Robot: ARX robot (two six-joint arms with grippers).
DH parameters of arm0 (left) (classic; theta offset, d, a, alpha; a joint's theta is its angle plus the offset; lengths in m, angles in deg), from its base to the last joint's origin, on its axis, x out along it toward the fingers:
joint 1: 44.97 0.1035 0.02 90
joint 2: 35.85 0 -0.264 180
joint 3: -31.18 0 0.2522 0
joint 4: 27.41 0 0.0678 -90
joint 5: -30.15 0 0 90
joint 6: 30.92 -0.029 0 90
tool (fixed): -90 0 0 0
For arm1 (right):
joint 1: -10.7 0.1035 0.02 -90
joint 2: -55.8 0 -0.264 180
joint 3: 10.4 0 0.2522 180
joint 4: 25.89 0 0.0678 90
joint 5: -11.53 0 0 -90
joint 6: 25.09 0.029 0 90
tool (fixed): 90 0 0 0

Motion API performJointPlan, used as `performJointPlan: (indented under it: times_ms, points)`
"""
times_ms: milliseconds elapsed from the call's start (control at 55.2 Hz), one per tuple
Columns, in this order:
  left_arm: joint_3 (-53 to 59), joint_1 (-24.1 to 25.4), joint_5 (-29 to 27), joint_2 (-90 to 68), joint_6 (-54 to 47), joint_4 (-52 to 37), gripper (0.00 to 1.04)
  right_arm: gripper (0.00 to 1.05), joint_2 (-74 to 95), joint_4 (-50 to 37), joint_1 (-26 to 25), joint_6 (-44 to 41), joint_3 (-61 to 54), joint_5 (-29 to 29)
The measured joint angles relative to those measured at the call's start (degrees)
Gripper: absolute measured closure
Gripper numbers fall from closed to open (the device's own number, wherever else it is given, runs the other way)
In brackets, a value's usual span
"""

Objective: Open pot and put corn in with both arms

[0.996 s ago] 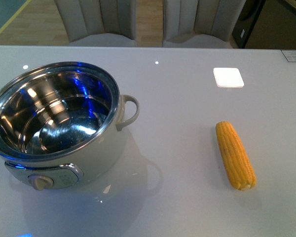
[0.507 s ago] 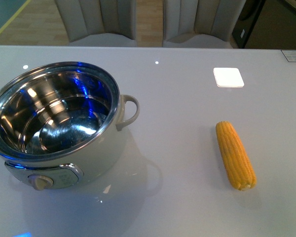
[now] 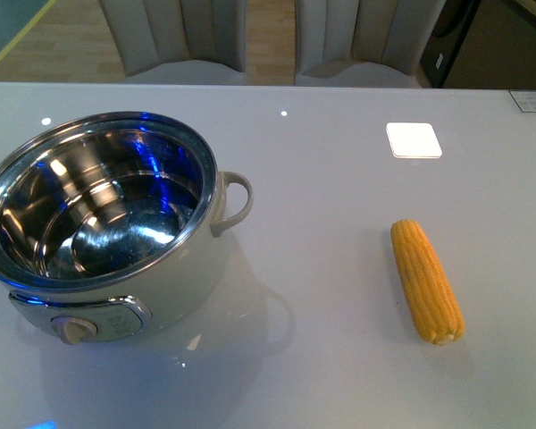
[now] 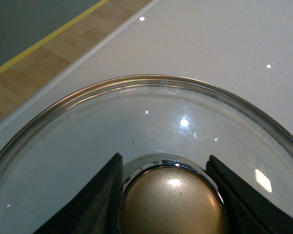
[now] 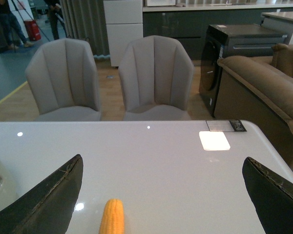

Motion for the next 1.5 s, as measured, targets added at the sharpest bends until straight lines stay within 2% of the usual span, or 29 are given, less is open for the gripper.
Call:
performJointPlan:
  times_ms: [72,181,326,362,543,761,1014,1178,1322,1504]
  points:
    - [0.35,-0.02,-0.02,0.02,0.28,0.00,0.36,0.09,0.00,0.00,0.00,0.00,0.00,0.00]
    - [0.98,-0.15,-0.24,0.61,0.76,0.02,0.33,0.09,0.00,0.00,0.00,0.00,0.00,0.00]
    - [2.34,-0.26,-0.44,2.40,0.92,0.02,0.11,0.09,0.00,0.00,0.00,0.00,0.00,0.00]
    - [2.69,-0.28,-0.46,3.08,0.90,0.02,0.09,0.09,0.00,0.00,0.00,0.00,0.00,0.02]
    - [5.49,-0.26,-0.17,10.45,1.62,0.48,0.07,0.09,0.00,0.00,0.00,0.00,0.00,0.00]
    - [14.97,-0.83,3.19,29.97,4.33,3.72,0.07,0.09,0.00,0.00,0.00,0.00,0.00,0.00]
    - [22.51,-5.64,3.48,51.65,7.13,10.88,0.07,0.09,0.00,0.00,0.00,0.00,0.00,0.02]
    - [27.82,-9.27,3.10,67.38,8.79,18.08,0.07,0.09,0.00,0.00,0.00,0.02,0.00,0.00]
    - [31.39,-10.08,2.99,80.06,9.27,26.10,0.07,0.09,0.00,0.00,0.00,0.02,0.00,0.00]
    - [33.90,-10.45,3.19,96.91,9.05,40.37,0.07,0.09,0.00,0.00,0.00,0.00,0.00,0.02]
